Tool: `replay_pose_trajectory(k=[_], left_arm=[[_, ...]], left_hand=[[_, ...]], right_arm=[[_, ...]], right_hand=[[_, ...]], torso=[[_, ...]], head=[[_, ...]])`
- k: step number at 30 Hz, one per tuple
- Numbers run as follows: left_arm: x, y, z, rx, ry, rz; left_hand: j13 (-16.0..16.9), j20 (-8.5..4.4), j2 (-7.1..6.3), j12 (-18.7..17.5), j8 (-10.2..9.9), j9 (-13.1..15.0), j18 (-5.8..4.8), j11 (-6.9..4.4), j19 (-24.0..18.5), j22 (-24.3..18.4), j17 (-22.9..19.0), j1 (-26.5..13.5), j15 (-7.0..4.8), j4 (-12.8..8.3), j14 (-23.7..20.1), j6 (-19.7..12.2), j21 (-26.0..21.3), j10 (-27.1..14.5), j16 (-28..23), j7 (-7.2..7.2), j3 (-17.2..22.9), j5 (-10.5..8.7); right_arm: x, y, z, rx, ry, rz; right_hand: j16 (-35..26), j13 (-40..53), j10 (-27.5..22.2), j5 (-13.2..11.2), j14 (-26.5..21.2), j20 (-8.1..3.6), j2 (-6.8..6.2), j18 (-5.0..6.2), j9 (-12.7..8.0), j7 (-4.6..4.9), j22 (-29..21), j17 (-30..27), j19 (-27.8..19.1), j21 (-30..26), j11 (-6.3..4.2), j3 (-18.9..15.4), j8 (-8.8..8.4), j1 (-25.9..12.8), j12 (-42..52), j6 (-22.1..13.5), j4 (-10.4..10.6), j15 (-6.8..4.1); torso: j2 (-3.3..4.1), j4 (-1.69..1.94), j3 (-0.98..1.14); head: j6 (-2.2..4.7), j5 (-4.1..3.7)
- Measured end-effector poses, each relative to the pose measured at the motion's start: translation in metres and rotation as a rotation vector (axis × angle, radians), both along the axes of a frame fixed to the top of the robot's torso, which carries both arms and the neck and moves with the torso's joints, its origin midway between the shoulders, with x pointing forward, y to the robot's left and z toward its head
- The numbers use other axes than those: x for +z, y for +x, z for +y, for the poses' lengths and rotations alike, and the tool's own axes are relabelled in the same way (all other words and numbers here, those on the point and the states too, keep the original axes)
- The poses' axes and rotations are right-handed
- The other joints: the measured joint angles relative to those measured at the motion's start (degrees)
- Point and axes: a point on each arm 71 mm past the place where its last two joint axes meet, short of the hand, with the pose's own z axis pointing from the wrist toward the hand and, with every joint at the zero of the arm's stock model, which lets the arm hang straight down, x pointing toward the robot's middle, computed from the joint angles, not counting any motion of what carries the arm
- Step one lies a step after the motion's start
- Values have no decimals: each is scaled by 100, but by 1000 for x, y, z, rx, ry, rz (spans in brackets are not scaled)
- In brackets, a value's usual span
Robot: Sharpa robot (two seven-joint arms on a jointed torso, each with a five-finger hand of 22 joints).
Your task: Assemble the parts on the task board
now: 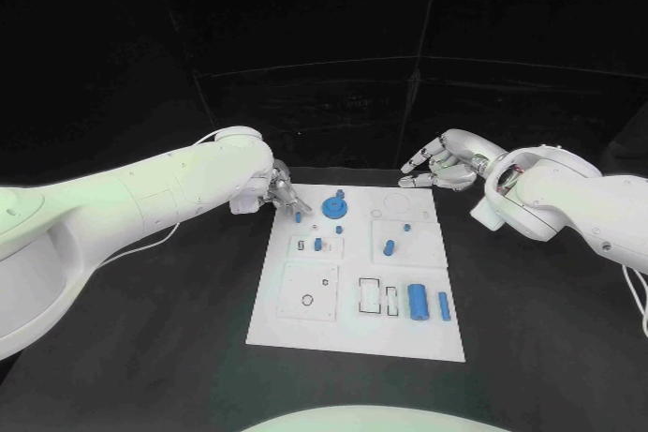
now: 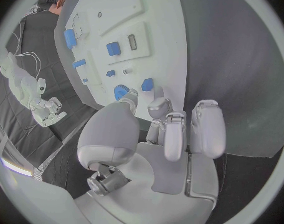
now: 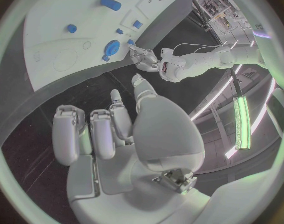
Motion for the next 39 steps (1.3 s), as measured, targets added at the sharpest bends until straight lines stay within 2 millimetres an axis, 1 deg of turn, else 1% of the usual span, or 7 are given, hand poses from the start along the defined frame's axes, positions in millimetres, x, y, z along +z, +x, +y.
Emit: replay_pose_trajectory(k=[11, 26, 28, 30, 34, 37, 39], left_arm=[[-2, 0, -1, -5, 0, 6], [-4, -1, -4, -17, -3, 14], [-4, -1, -3, -18, -3, 14], [-4, -1, -3, -18, -4, 15], [-4, -1, -2, -18, -5, 15], [-4, -1, -2, -19, -6, 14], [-4, -1, -2, -20, -8, 14]], left_hand=[[-2, 0, 207, 0, -35, -68, -1, 0, 0, 13, 0, 360, 0, -147, 0, 60, 0, 0, 0, -21, 48, 0], [-2, 0, 219, 23, -35, -79, 0, 0, 0, 29, 0, 429, 0, -190, 0, 80, 23, 0, 0, -1, 80, 0], [4, 0, 219, 23, -35, -79, 0, 0, 0, 33, 0, 429, 0, -190, 0, 101, 23, 0, 0, -22, 80, 0], [7, 0, 255, 23, -35, -79, 0, -22, 0, 35, 0, 464, 0, -210, 0, 136, 23, 22, 0, -27, 100, 0], [19, 0, 304, 60, -35, -79, 0, -34, 0, 46, 0, 579, 0, -274, 0, 173, 23, 33, 0, -51, 165, 0], [27, -1, 391, 61, -35, -88, 0, -43, 0, 54, 0, 724, 0, -402, 0, 194, 23, 42, 0, -71, 260, 0], [27, 0, 445, 61, -35, -100, 0, -63, 0, 61, 0, 920, 0, -530, 0, 194, 23, 63, 0, -72, 388, 0]], right_arm=[[0, 0, 0, 1, 0, -1], [0, 0, 1, 2, 0, -1], [0, 0, 1, 2, 0, -1], [0, 0, 1, 2, 0, -1], [0, 0, 1, 2, 0, -1], [0, 0, 1, 2, 0, -1], [0, 0, 1, 2, 0, -1]], right_hand=[[0, 0, 0, 0, 0, 0, 30, 0, 0, 0, 0, 0, 0, -22, 0, 0, 0, 30, 0, 0, 0, 0], [0, 0, 0, 0, 0, 0, 30, 0, 0, 0, 0, 0, 0, -21, 0, 1, 0, 30, 0, 0, -1, 0], [0, 0, 0, 0, 0, 0, 30, 0, 0, 0, 0, 0, 0, -21, 0, 1, 0, 30, 0, 0, -1, 0], [0, 0, 0, 0, 0, 0, 30, 0, 0, 0, 0, 0, 0, -21, 0, 1, 0, 30, 0, 0, -1, 0], [0, 0, 0, 0, 0, 0, 30, 0, 0, 0, 0, 0, 0, -21, 0, 1, 0, 30, 0, 0, -1, 0], [0, 0, 0, 0, 0, 0, 30, 0, 0, 0, 0, 0, 0, -21, 0, 1, 0, 30, 0, 0, -1, 0], [0, 0, 0, 0, 0, 0, 30, 0, 0, 0, 0, 0, 0, -21, 0, 1, 0, 30, 0, 0, -1, 0]], torso=[[-2, 1, 0], [-2, 1, 1], [-2, 1, 1], [-2, 3, 1], [-2, 7, 1], [-2, 7, 1], [-2, 7, 1]], head=[[-7, -2], [-31, -15], [-33, -15], [-35, -15], [-38, -15], [-44, -8], [-45, -4]])
